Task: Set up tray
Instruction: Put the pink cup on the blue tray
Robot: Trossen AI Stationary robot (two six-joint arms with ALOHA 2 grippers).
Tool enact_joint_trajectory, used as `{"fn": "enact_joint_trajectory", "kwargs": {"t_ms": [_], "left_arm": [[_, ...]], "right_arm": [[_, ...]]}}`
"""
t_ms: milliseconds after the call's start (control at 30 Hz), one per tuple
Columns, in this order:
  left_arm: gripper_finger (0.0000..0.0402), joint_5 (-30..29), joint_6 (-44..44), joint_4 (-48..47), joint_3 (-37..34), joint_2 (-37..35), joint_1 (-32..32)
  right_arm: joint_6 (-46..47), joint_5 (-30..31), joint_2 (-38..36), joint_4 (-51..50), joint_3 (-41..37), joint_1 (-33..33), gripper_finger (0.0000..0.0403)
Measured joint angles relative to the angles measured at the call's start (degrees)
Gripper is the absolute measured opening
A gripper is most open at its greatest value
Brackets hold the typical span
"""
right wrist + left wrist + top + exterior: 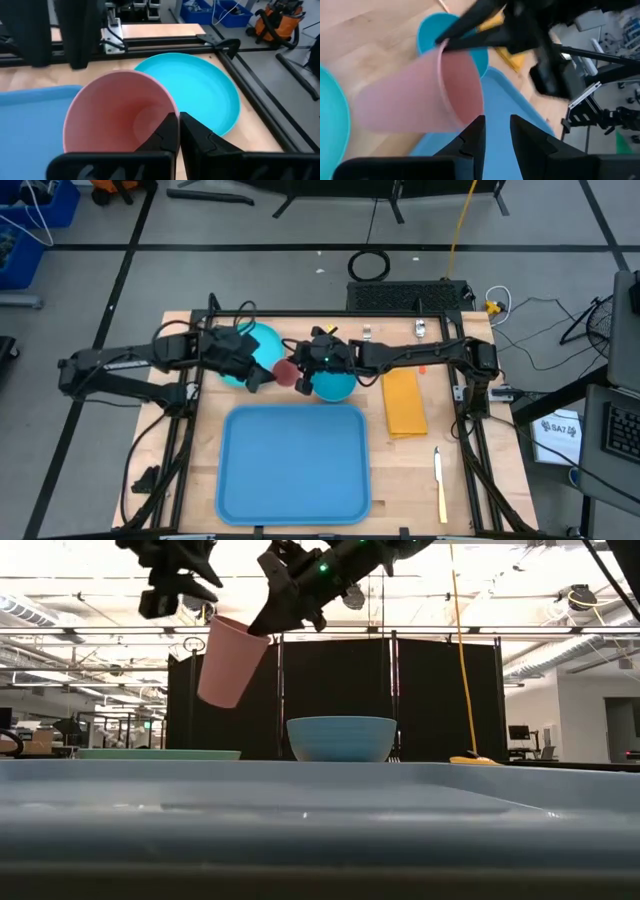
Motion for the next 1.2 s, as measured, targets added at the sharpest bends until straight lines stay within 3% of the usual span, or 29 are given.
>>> {"fn": "enact_joint_trajectory", "kwargs": {"t_ms": [433, 700, 1200], "left_arm": [[0.0092, -1.61, 1.81, -17.47, 12.16, 8.85, 1.28], [0.0092, -10.29, 2.58, -27.04, 19.18, 8.96, 1.36], [0.0092, -5.65, 5.93, -27.74, 19.87, 17.06, 1.95]], "right_arm": [[-0.51, 0.06, 0.00, 0.01, -0.02, 0.00, 0.0000], [-0.51, 0.11, 0.00, 0.52, -0.02, 0.00, 0.0000], [-0.53, 0.12, 0.09, 0.44, -0.13, 0.00, 0.0000]]}}
